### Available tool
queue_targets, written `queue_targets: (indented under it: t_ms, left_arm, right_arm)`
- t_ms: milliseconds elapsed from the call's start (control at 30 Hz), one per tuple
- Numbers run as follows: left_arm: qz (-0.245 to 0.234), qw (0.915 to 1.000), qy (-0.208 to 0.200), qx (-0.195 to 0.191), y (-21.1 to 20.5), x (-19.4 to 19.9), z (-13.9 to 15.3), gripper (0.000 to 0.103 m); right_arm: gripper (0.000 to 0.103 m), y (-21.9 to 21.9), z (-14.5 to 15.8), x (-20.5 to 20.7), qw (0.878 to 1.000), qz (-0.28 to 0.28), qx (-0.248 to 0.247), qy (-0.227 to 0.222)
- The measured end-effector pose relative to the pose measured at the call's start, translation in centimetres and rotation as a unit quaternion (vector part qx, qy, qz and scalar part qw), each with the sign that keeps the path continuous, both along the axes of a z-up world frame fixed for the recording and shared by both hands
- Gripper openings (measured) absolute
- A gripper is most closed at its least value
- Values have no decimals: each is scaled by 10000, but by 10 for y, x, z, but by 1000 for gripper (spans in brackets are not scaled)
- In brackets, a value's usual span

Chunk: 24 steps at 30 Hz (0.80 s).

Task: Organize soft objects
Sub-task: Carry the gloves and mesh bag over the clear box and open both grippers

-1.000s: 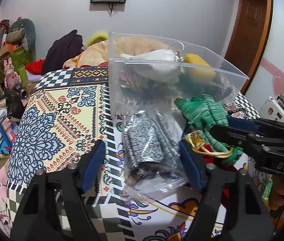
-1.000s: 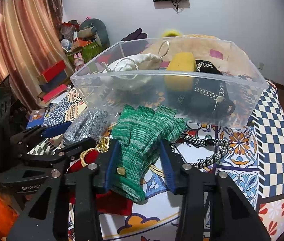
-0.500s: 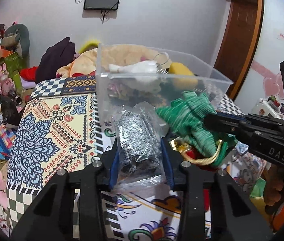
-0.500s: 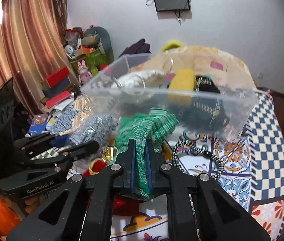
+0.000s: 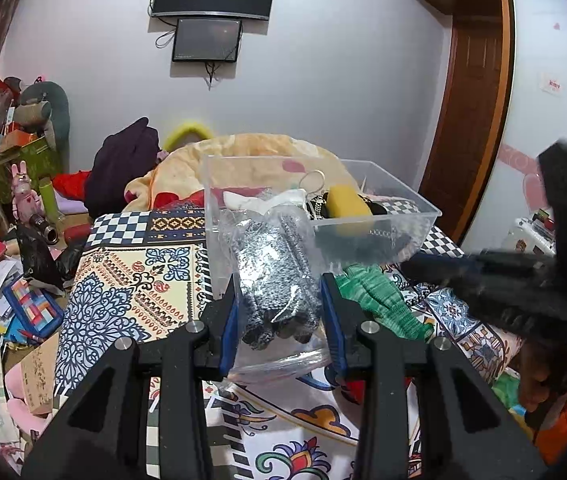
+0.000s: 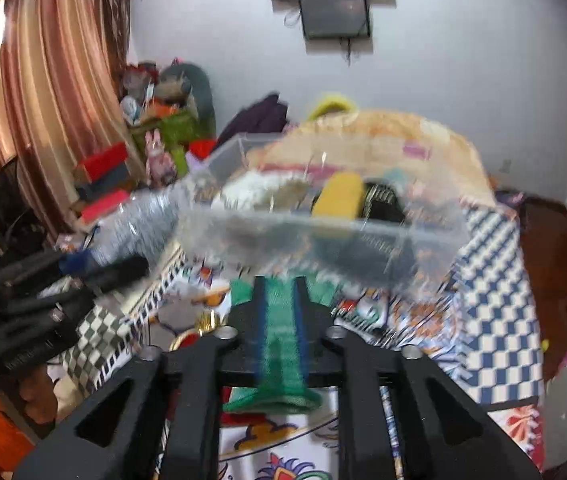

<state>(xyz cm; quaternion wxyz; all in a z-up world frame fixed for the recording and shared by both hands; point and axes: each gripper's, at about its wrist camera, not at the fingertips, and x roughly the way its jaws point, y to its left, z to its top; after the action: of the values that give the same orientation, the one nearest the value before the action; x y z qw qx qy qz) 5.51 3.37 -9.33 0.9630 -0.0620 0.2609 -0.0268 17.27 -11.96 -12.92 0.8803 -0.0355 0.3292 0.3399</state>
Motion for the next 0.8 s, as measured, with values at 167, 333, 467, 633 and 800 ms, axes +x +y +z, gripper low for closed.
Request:
queue_targets:
  t_ms: [167,333,467,633,800]
  left_arm:
    - [47,10000,8,-79,4,-2,0,37]
    - [55,9999,62,-138,9,4,-5,37]
    - [57,9999,54,-132,8,3,-4,37]
    - [82,9999,-11,-140,9,3,-1,37]
    - [56,9997,-204,-104,8,6,15,37]
  right_arm:
    - [46,10,-19,6,9994,102,-276,177]
    - [46,13,-33,11,9982,203,-391,400]
    - [19,15,-37,8,9980,318,-366,405]
    - [10,9,-26,2,9993,290,-206,148]
    - [10,-5,0,-7,9994,298,149,-95]
